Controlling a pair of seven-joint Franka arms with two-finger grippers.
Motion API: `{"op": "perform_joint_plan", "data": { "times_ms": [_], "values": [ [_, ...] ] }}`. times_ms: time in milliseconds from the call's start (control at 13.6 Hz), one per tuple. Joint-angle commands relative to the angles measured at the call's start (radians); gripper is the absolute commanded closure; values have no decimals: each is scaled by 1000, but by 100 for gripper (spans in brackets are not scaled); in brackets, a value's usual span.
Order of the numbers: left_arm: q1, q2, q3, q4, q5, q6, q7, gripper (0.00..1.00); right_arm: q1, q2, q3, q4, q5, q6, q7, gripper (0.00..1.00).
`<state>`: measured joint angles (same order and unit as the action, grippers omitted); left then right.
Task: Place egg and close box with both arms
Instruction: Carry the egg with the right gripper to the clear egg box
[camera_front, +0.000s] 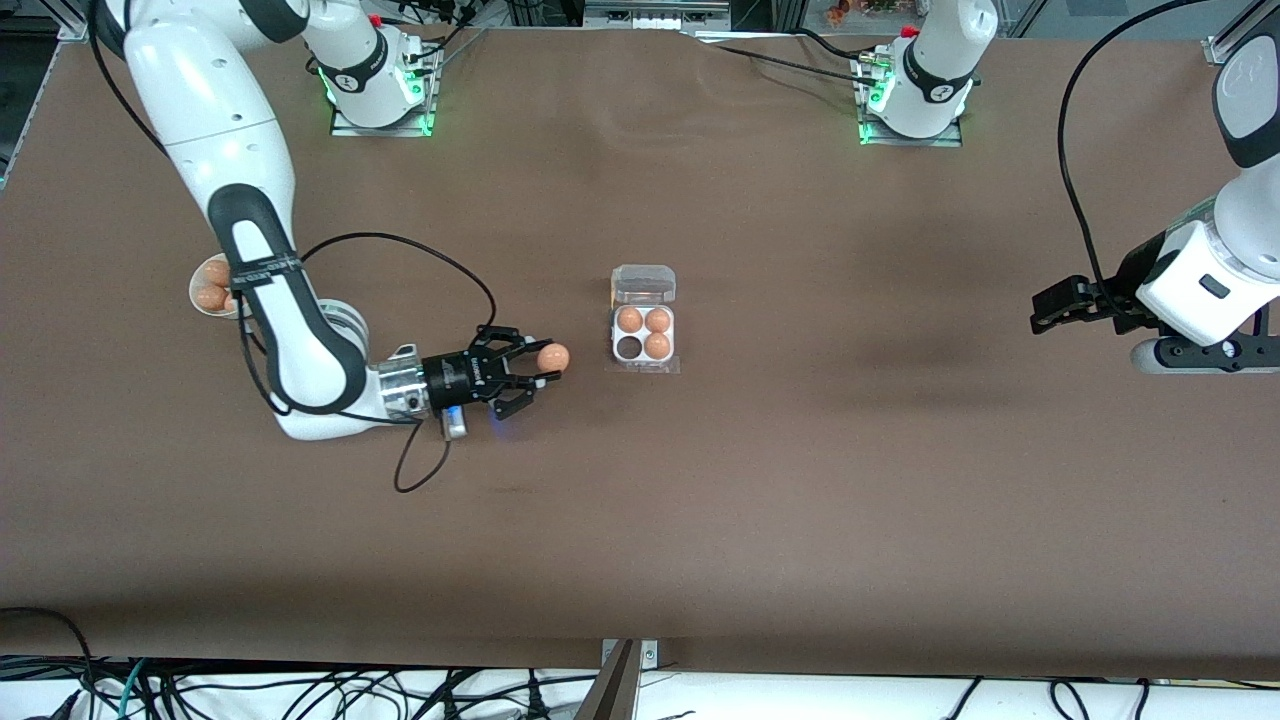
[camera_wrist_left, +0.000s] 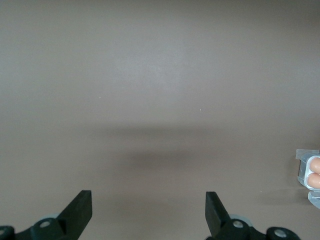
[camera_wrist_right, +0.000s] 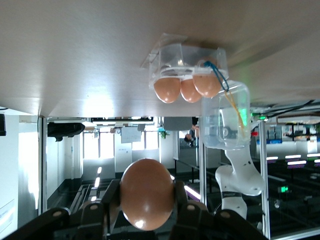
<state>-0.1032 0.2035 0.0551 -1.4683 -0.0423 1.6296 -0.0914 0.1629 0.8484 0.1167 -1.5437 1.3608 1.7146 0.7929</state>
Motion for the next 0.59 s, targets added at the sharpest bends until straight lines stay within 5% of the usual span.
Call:
{"op": "perform_joint_plan", "data": {
  "times_ms": [0,221,516],
  "values": [
    [5,-2,-4,11,-2,-11,-8,0,39,37,1,28,72,-17,28,71],
    [5,-2,-4,11,-1,-11,-8,0,96,58,1,24,145,-6,13,71],
    [4,-1,-4,11,-1,-11,-10,0,154,64,0,14,136,57,3,70]
  ]
}}
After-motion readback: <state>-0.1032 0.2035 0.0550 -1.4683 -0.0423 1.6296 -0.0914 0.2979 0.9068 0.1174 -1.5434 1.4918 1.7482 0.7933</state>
